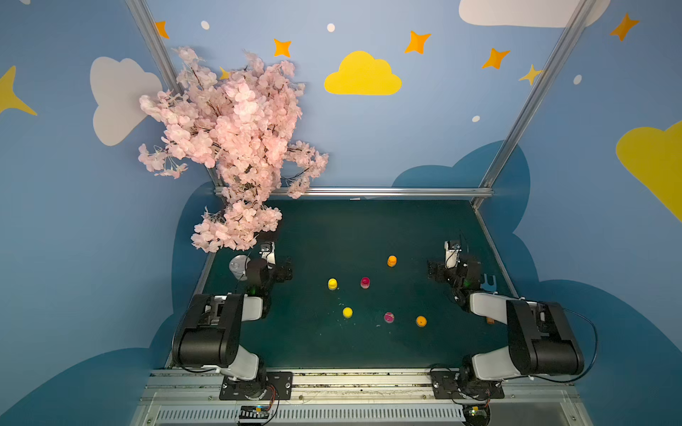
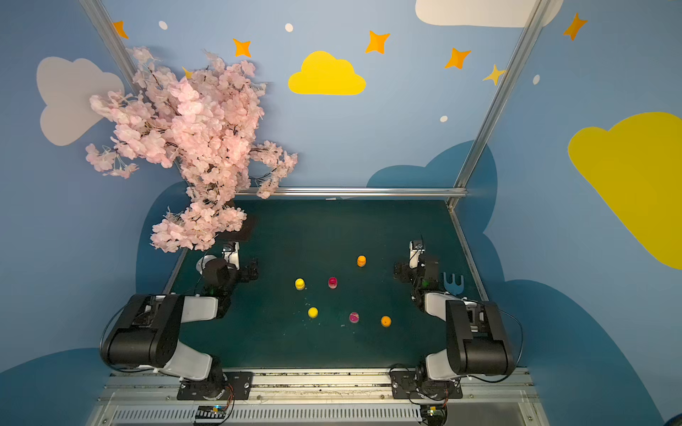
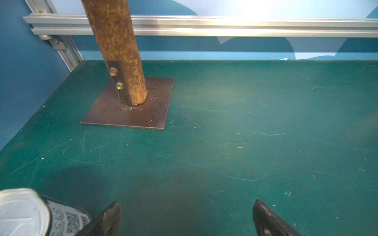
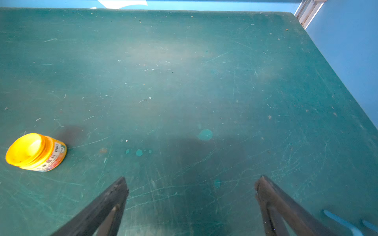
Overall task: Close the paint jar lid
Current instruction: Pick up the paint jar from the center of the board.
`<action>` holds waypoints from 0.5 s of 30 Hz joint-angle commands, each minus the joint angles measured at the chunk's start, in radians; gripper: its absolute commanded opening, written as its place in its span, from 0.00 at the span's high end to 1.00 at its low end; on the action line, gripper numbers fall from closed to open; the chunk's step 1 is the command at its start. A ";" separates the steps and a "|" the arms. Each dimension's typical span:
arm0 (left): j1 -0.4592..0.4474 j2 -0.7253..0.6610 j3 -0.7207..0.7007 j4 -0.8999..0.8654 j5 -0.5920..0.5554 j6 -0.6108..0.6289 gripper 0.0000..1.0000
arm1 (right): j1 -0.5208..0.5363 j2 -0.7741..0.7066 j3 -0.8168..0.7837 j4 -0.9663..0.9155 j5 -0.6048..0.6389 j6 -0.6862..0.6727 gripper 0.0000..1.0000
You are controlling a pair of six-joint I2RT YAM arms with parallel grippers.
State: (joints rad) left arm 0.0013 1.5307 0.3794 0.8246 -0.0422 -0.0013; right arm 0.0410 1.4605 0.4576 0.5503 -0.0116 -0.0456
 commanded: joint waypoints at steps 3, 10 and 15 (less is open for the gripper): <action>0.027 0.009 0.024 -0.014 0.065 -0.006 0.00 | -0.030 0.010 0.027 0.016 -0.085 -0.006 0.02; 0.030 0.009 0.025 -0.016 0.069 -0.008 0.00 | -0.027 0.011 0.028 0.014 -0.081 -0.005 0.02; 0.058 0.009 0.023 -0.012 0.127 -0.020 0.00 | -0.027 0.011 0.027 0.014 -0.079 -0.007 0.02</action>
State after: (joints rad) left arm 0.0471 1.5314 0.3817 0.8124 0.0418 -0.0090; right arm 0.0147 1.4605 0.4603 0.5499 -0.0769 -0.0463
